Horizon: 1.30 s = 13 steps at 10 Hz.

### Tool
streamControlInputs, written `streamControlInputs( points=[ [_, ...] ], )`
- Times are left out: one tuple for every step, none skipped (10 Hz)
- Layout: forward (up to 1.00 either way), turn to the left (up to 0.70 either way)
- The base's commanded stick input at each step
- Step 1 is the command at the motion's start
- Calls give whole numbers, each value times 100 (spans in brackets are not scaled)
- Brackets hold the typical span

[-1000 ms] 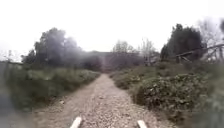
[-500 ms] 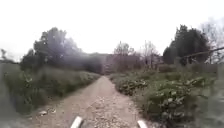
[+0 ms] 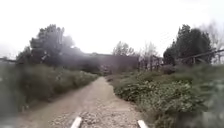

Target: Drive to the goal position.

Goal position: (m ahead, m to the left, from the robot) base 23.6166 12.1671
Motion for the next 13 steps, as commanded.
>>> streamControlInputs(
  points=[
    [100, 0],
    [100, 0],
    [100, 0],
    [100, 0],
    [100, 0],
    [100, 0],
    [100, 0],
    [100, 0],
    [100, 0],
    [100, 0],
    [100, 0],
    [100, 0],
    [100, -2]
  ],
)
